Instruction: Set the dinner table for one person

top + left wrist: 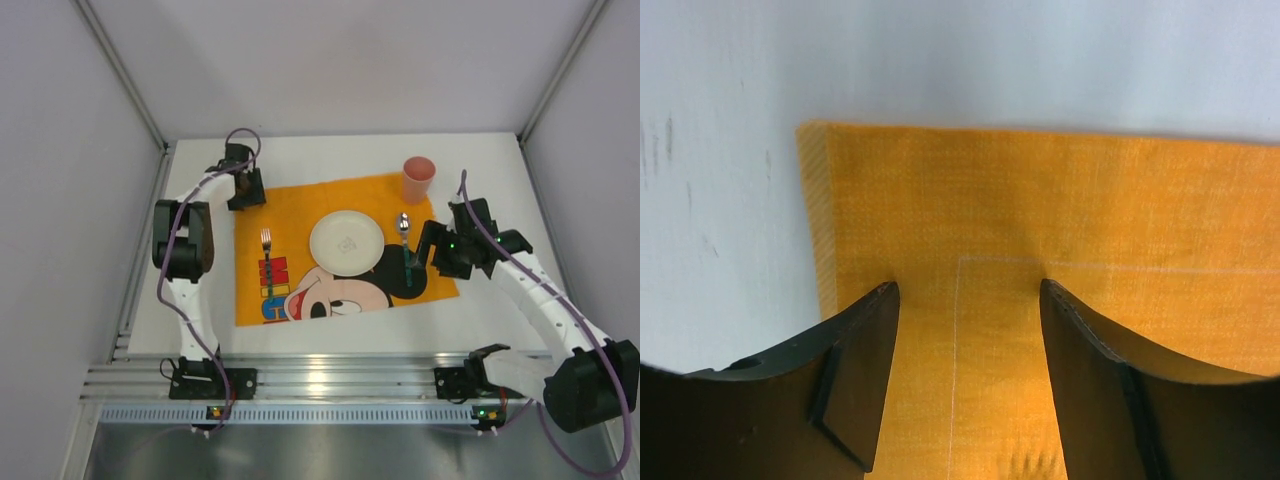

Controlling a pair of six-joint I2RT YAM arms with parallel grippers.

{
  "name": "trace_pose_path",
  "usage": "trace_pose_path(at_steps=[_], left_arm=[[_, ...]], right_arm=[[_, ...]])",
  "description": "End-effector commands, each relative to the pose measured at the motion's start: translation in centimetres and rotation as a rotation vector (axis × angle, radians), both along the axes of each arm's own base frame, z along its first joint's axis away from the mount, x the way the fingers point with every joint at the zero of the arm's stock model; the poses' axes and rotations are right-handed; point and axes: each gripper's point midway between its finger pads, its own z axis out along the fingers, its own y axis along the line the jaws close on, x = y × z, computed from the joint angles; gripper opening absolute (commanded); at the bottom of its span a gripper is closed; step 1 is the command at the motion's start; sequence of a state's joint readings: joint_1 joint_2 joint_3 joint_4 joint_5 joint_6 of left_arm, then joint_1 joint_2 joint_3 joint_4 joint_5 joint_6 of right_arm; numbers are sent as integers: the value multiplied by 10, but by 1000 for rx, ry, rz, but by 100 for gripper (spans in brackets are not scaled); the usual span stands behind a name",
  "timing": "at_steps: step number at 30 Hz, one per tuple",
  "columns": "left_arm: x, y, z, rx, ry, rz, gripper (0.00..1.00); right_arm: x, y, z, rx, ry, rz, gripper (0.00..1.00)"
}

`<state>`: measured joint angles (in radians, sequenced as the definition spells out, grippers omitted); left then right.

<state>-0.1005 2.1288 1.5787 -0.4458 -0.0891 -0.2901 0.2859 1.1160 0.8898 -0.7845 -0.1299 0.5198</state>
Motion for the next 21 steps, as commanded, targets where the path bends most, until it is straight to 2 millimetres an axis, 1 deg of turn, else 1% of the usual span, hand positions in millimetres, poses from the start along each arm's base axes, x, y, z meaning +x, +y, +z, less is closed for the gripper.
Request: trace_pose_path(at_steps=[1,2,3,4,5,6,7,8,9,10,11,13,15,16,17,18,19,21], left_arm=[[5,8,-21,-37,46,15,64],[6,9,-26,-40,58,16,64],[14,9,-21,-50,40,15,64],[17,8,-26,-56,47,13,65],[20,6,-25,-69,46,6,65],[29,6,-20,-73,28,5,65],[32,6,-25,-73,39,7,65],[36,6,-23,-75,33,9,65],[42,0,-19,-100,23,-7,65],[43,0,-23,-101,29,-5,66],[50,-1,-15,-102,9,-5,66],[50,0,-14,-101,19,0,66],[53,-2,0,-111,-7,-2,66],[56,-1,21,-112,-52,-1,66],[58,-1,34,-113,-84,-1,66],[54,-1,40,-112,-98,0,67],[59,-1,73,-119,-178,-6,68],[54,0,94,-118,-218,0,69]], right_arm=[[3,5,9,35,-49,-10,80],[1,5,8,38,-46,-15,80],[1,6,8,40,-45,-15,80],[0,5,7,38,-41,-14,80],[0,6,8,39,-41,-12,80],[1,6,8,38,-41,-13,80],[1,6,9,35,-41,-11,80],[2,7,11,37,-43,-10,80],[2,7,12,37,-45,-10,80],[2,7,12,36,-43,-6,80],[4,7,15,38,-47,-7,80],[5,8,17,35,-53,-1,80],[4,8,17,35,-53,2,80],[4,9,18,37,-56,6,80],[4,9,18,37,-56,6,80],[4,9,18,36,-57,7,80],[3,10,18,41,-60,14,80],[3,12,18,46,-65,22,80]])
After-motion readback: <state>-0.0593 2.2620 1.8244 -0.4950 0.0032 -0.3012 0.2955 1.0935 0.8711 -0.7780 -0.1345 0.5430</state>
